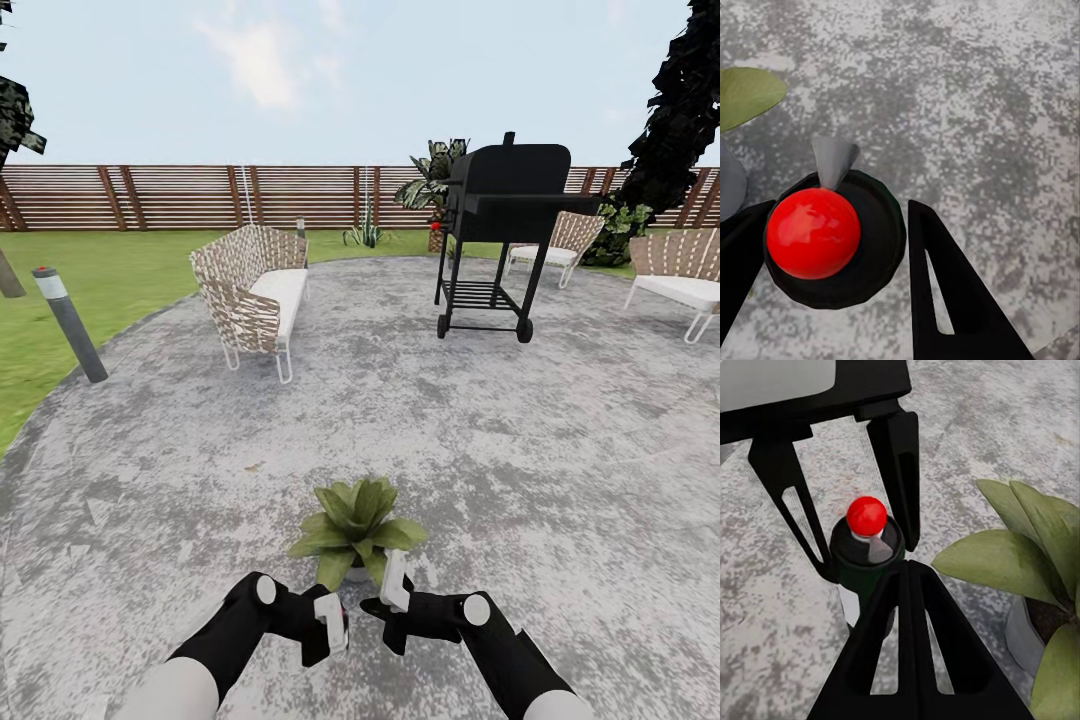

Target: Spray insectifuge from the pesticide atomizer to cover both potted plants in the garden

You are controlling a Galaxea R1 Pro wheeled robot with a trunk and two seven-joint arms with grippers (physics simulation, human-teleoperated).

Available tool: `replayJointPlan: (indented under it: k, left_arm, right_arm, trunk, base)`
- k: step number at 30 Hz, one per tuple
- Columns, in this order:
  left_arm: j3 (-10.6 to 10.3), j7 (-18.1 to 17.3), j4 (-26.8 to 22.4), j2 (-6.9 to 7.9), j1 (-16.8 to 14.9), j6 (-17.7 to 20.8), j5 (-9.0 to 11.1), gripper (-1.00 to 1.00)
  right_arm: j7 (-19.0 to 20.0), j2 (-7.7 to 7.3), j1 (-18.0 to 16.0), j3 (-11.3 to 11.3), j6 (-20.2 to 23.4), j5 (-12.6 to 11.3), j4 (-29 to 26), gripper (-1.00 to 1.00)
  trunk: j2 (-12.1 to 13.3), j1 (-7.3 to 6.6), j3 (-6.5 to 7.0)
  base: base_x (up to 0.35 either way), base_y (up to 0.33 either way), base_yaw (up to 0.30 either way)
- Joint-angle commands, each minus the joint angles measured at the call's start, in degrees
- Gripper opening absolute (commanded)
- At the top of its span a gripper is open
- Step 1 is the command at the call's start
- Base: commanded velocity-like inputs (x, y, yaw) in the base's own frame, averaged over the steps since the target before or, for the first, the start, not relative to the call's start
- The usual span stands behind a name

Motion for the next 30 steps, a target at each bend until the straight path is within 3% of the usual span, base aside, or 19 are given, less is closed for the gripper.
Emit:
replayJointPlan:
  k: [1,16,21,30]
  left_arm:
    - [0.1,0.0,-0.1,-0.03,0.0,-0.6,-0.6,-1.0]
    - [0.3,0.1,0.0,-1.21,0.0,-0.6,-0.4,-1.0]
    - [0.2,0.1,0.0,-1.28,0.0,-0.6,2.2,-1.0]
    - [0.3,-0.1,0.1,-1.29,0.0,-0.7,3.0,-1.0]
  right_arm:
    - [0.0,0.02,0.0,-0.1,-0.3,0.5,-0.1,-1.0]
    - [0.0,0.02,0.0,-0.1,-0.3,0.5,-0.1,-1.0]
    - [0.0,0.02,0.0,-0.1,-0.3,0.5,-0.1,-1.0]
    - [0.0,0.02,0.0,-0.1,-0.3,0.5,-0.1,-1.0]
  trunk:
    - [0.0,-0.01,-0.05]
    - [0.0,-0.01,-0.05]
    - [0.0,-0.01,-0.05]
    - [0.0,-0.01,-0.05]
  base:
    - [0.0,0.0,0.0]
    - [0.0,0.0,0.0]
    - [0.0,0.0,0.0]
    - [0.0,0.0,0.0]
